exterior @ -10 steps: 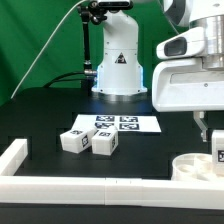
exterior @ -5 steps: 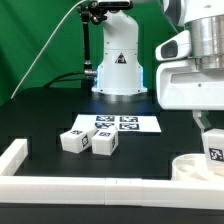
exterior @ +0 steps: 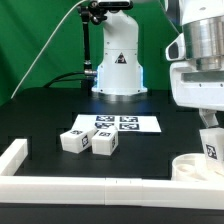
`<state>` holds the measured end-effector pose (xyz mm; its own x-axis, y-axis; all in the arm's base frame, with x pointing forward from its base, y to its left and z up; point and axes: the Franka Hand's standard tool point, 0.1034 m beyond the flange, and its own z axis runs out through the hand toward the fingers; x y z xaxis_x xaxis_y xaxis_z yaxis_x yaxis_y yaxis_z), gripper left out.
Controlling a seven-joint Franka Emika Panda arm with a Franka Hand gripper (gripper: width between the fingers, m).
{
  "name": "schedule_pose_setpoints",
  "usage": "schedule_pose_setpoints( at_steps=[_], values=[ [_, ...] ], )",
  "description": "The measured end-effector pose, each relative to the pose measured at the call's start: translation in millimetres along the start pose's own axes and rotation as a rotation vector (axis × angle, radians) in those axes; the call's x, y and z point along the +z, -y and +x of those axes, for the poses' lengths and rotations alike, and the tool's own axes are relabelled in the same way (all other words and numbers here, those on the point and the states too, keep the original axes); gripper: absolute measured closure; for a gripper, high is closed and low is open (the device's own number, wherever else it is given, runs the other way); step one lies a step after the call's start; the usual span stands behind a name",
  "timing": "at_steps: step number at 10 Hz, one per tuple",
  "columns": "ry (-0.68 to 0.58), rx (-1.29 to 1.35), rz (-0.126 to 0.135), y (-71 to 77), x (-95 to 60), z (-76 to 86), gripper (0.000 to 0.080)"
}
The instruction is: Assemble stool
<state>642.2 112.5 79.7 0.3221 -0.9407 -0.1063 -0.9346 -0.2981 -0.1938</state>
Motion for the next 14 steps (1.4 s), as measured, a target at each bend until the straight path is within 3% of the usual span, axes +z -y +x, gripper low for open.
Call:
schedule_pose_setpoints(
  at_steps=[2,8,9,10,11,13,14],
  values=[
    [0.026,0.084,-0.018,-0.3,-0.5,-2.3,0.0459],
    [0.050,0.344,-0.015,-0.3,0.8,-5.6,0.0459],
    [0.050,0.336,-0.015,-0.4,1.0,-5.8,0.0349],
    [0.050,0.325,-0.015,-0.1,0.4,-5.7,0.0349],
    [0.055,0.263,-0.014,2.2,-5.4,-5.0,0.0193],
    [0.084,0.181,-0.036,8.7,-24.5,-14.1,0.0159],
    [0.082,0.135,-0.022,12.1,-28.2,-13.6,0.0159]
  ],
)
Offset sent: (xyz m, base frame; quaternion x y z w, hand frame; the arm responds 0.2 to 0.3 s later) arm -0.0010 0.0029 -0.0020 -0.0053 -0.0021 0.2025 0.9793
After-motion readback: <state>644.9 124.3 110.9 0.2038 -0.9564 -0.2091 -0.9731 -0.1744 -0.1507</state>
